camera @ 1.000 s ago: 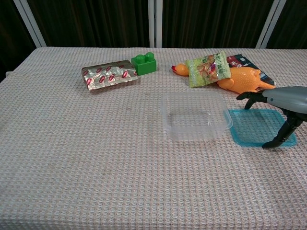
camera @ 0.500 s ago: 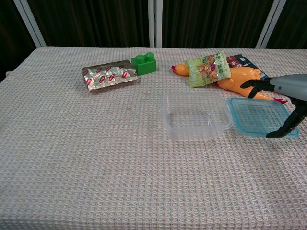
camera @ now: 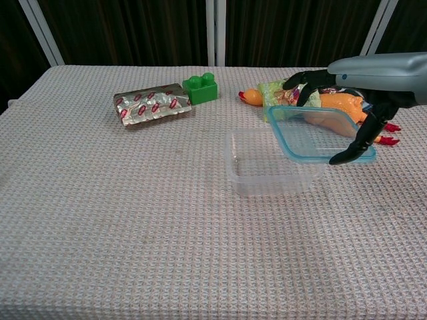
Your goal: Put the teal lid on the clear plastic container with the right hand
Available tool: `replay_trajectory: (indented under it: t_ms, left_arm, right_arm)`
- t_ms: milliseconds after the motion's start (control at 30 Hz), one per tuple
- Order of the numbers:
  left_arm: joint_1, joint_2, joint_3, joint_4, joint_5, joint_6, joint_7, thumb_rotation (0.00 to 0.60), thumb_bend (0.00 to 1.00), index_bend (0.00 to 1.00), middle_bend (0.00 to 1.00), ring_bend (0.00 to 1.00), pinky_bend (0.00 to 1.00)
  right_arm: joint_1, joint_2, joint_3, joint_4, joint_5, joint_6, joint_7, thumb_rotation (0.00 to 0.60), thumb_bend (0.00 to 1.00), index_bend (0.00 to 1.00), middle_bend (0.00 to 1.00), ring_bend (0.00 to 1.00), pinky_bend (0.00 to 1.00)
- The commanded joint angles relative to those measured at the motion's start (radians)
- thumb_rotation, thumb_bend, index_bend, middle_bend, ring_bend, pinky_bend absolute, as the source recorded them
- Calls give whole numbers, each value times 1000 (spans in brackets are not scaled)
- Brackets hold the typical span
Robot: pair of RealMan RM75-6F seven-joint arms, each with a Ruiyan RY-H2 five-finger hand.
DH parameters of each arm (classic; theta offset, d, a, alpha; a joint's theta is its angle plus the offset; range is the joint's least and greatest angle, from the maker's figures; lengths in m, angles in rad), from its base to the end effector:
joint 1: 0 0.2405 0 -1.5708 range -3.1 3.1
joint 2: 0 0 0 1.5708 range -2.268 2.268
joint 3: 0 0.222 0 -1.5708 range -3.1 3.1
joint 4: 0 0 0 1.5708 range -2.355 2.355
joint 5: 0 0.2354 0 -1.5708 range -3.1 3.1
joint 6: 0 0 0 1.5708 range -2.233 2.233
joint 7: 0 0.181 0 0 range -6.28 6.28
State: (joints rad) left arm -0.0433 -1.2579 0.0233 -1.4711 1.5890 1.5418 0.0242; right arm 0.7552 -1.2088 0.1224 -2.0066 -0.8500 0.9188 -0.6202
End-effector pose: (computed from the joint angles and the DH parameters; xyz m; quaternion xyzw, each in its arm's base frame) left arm -0.2981 0.1883 0.0831 -0.6209 -0.3775 -0.3808 0.5718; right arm -0.0944 -0.2954 -0.0174 0.7914 -0.3985 0.2773 0.3715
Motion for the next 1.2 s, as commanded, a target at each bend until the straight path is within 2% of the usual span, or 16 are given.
replay_trajectory:
  t_ms: [33,200,400,800,1200]
  left_arm:
    - [1,-5,0,11,0,1,-12,600,141,104,67,0,0]
    - [0,-9,-1,31,-4,-5,-35,600,141,94,67,0,0]
    - [-4,-20,-4,62,-7,-12,-66,600,141,94,67,0,0]
    - [-6,-37,-3,103,-12,-19,-103,600,141,94,67,0,0]
    - [-5,-38,-3,103,-14,-21,-100,600,141,91,67,0,0]
  right_arm:
    - [107,-97,16,-43,172,61,-129,600,203,0,263,0,0]
    - [190,-174,22,-32,312,118,-201,600,207,0,263,0,0]
    - [236,-241,12,-34,413,224,-262,600,210,0,264,0,0]
    - [278,-278,6,4,459,260,-283,600,210,0,256,0,0]
    - [278,-274,-3,25,469,258,-250,600,212,0,253,0,0]
